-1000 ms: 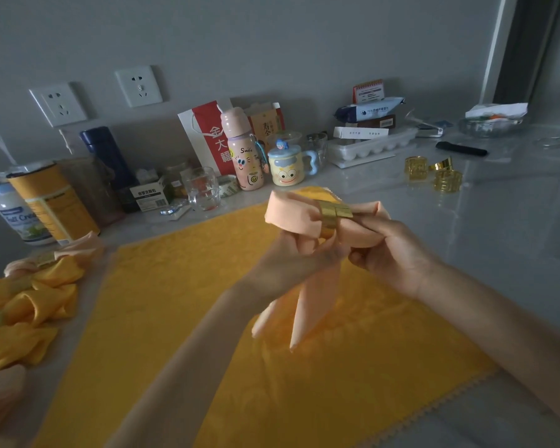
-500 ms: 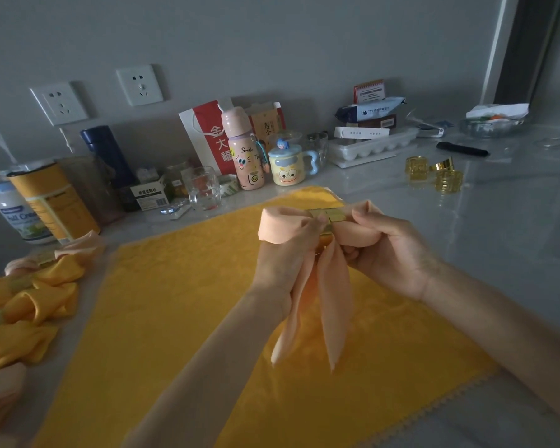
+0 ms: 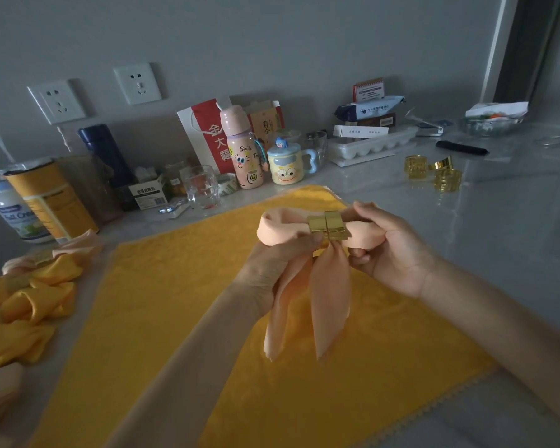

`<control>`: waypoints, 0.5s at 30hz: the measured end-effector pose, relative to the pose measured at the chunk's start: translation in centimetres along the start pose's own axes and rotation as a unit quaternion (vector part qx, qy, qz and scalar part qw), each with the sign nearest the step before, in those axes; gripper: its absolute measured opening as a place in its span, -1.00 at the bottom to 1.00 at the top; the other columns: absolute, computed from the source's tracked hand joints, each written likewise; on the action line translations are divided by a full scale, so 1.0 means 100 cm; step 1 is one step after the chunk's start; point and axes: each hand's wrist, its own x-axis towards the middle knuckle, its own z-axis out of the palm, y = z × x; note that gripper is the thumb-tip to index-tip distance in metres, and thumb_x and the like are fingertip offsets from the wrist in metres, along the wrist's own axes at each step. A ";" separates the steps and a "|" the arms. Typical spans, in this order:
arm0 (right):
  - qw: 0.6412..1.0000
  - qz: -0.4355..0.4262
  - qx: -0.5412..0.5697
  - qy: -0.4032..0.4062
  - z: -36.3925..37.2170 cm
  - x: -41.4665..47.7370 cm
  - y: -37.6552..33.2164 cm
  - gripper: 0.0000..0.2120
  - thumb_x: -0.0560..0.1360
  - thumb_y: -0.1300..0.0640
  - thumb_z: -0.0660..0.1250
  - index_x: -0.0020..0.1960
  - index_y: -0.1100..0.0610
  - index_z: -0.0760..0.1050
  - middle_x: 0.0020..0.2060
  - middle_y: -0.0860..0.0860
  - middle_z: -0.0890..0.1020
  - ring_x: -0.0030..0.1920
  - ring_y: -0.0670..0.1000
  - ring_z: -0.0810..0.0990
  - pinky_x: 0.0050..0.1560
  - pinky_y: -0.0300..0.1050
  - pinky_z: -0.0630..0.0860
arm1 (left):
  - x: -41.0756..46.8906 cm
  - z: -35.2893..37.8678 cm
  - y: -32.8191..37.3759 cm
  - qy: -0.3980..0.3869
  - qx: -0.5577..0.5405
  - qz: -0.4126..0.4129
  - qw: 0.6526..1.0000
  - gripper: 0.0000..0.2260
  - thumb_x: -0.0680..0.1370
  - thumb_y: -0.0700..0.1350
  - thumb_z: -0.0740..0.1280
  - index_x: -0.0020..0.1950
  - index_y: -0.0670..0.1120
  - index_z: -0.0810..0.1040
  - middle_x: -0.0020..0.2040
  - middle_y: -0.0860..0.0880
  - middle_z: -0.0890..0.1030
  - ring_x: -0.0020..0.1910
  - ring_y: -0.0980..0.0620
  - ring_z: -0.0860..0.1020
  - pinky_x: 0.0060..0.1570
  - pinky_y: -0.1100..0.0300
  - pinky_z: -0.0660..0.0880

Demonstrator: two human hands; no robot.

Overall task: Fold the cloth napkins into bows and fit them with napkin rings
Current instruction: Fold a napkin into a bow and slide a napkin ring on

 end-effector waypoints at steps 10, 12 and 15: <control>0.930 -0.042 -0.365 0.031 0.012 -0.009 0.017 -0.76 0.53 -0.02 0.28 0.06 0.11 0.56 -0.05 0.05 0.67 -0.02 0.02 0.63 0.05 -0.03 0.54 | 0.007 0.011 -0.011 0.059 -0.149 -0.078 0.984 -0.79 0.44 -0.11 0.41 0.02 -0.17 0.58 -0.23 -0.13 0.63 -0.33 -0.04 0.61 -0.27 0.15 0.58; 0.919 -0.057 -0.387 0.043 0.012 -0.009 0.015 -0.80 0.55 0.03 0.27 0.04 0.14 0.56 -0.08 0.05 0.66 -0.06 0.02 0.62 -0.08 -0.12 0.53 | 0.006 0.012 -0.013 0.060 -0.147 -0.079 0.984 -0.81 0.43 -0.11 0.41 -0.03 -0.17 0.59 -0.26 -0.13 0.63 -0.36 -0.03 0.61 -0.32 0.17 0.57; 0.922 -0.006 -0.387 0.027 0.007 -0.008 0.004 -0.93 0.53 0.17 0.30 -0.04 0.12 0.56 -0.15 0.03 0.64 -0.14 -0.03 0.59 -0.17 -0.22 0.45 | 0.007 0.008 -0.013 0.071 -0.151 -0.080 0.983 -0.72 0.33 -0.12 0.45 0.00 -0.17 0.59 -0.21 -0.13 0.60 -0.29 -0.02 0.58 -0.25 0.15 0.54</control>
